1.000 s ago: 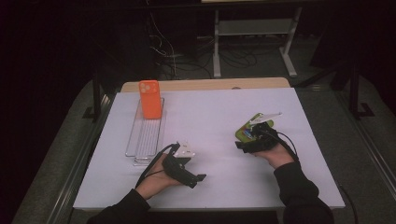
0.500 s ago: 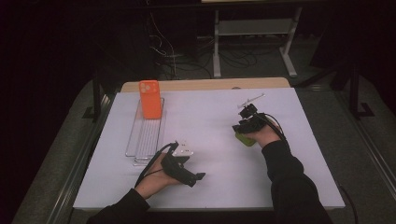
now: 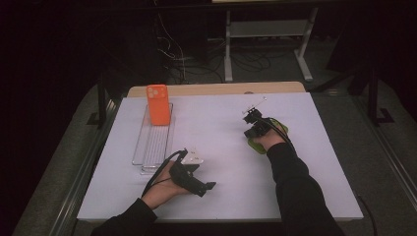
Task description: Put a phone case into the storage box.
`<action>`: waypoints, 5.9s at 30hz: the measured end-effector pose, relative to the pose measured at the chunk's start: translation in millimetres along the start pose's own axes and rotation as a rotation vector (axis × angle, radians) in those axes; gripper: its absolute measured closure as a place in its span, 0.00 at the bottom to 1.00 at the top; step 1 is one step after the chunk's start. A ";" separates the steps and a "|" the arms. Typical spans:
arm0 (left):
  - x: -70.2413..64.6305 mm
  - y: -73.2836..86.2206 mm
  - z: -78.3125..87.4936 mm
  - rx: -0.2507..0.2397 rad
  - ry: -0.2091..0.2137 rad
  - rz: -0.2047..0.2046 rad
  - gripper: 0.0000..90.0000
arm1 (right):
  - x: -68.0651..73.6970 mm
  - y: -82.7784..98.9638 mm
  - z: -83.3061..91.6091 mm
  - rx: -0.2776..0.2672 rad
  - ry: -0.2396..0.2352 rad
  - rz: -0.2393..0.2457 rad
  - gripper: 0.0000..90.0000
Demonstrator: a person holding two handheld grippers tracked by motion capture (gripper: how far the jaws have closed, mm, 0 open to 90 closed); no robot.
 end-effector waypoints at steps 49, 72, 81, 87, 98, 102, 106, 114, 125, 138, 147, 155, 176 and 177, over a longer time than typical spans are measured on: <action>-2.0 1.3 -2.4 -0.002 0.002 -0.003 0.02 | 15.6 89.5 70.8 -0.272 -0.060 -0.024 0.52; 2.8 0.1 0.9 -0.014 0.005 -0.015 0.02 | 74.6 134.0 61.3 -0.275 -0.114 0.134 0.00; 1.8 0.0 0.5 -0.026 0.007 0.001 0.02 | 69.4 121.3 69.0 -0.240 -0.105 0.111 0.00; 2.0 -0.3 1.8 -0.017 0.004 0.000 0.02 | 54.7 105.9 75.8 -0.189 -0.093 0.076 0.00; 1.9 -0.1 2.2 -0.018 0.006 -0.001 0.02 | 17.2 79.4 79.6 -0.143 0.019 0.014 0.00; 1.7 -0.2 2.2 -0.017 0.005 -0.003 0.02 | 1.0 72.3 82.3 -0.138 0.057 -0.004 0.00; 2.0 -0.2 2.1 -0.017 0.005 -0.002 0.02 | -17.0 65.5 83.3 -0.131 0.101 -0.025 0.00; 2.6 0.0 2.1 -0.020 0.005 -0.004 0.02 | -48.3 64.2 69.3 -0.078 0.145 -0.115 0.00; 1.7 0.6 1.2 -0.016 0.005 0.001 0.02 | -65.0 73.1 42.5 0.028 0.164 -0.174 0.02; 2.2 0.7 1.0 -0.014 0.002 -0.001 0.02 | -66.5 84.1 30.4 0.066 0.128 -0.191 0.11; 1.4 1.0 0.1 -0.012 0.006 -0.003 0.02 | -65.9 84.0 31.3 0.069 0.127 -0.202 0.16; 3.0 0.8 0.1 -0.014 0.008 -0.001 0.02 | -65.5 82.8 33.6 0.061 0.129 -0.205 0.17; 10.2 -35.5 17.6 -0.028 0.063 -0.051 0.02 | -15.3 64.4 81.9 -0.025 0.013 0.098 0.17; 10.5 -38.8 18.5 -0.029 0.070 -0.044 0.02 | -13.0 63.2 83.8 -0.029 0.004 0.113 0.17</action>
Point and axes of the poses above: each handheld gripper's, and its own axes: z roughly backward along the jaws, y roughly out of its underside, x roughly to its left, the point moved 2 cm from there along -z, roughly forward along the jaws, and after that the axes turned 7 degrees about z, right-handed, at the moved point
